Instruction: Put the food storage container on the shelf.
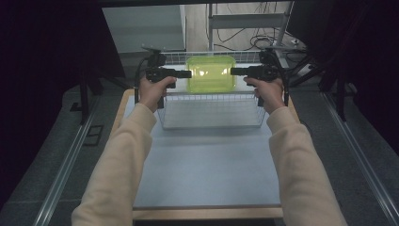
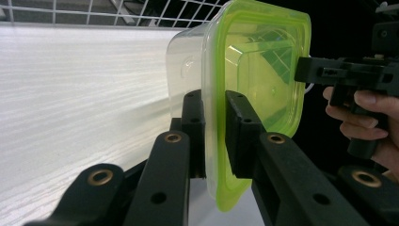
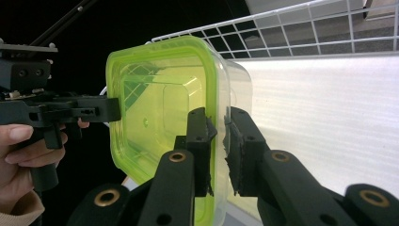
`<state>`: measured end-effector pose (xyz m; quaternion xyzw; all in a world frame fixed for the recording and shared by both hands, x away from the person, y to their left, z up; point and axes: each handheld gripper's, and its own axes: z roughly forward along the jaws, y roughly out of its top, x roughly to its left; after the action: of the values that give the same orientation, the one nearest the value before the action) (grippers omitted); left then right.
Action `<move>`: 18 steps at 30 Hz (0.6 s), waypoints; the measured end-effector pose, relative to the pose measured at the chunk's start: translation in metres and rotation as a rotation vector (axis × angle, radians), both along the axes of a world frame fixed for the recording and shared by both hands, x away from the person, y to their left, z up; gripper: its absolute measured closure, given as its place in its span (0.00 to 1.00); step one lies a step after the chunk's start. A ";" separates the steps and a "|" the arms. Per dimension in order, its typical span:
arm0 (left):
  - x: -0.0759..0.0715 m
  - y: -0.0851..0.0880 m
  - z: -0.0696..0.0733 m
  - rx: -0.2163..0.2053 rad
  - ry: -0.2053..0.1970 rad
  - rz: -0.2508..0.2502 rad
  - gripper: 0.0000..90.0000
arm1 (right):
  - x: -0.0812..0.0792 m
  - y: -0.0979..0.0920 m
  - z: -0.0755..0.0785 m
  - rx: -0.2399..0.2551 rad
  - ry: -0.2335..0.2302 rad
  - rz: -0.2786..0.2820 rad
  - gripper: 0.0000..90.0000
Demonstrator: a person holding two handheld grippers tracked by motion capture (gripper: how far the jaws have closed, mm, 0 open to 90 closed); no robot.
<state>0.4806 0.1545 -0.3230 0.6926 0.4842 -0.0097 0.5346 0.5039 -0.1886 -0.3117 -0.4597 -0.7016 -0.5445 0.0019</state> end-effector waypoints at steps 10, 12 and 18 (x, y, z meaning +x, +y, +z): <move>0.017 -0.005 -0.007 -0.039 0.010 0.051 0.83 | 0.010 0.007 -0.005 -0.037 -0.039 -0.047 0.83; 0.019 -0.005 -0.009 -0.051 0.011 0.060 0.82 | 0.012 0.008 -0.006 -0.047 -0.046 -0.056 0.82; 0.021 -0.008 -0.015 -0.029 0.007 0.097 0.76 | 0.018 0.010 -0.012 -0.073 -0.055 -0.078 0.74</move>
<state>0.5013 0.1465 -0.3377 0.6604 0.5187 0.0068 0.5430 0.5220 -0.1786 -0.3238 -0.4716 -0.7022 -0.5305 -0.0554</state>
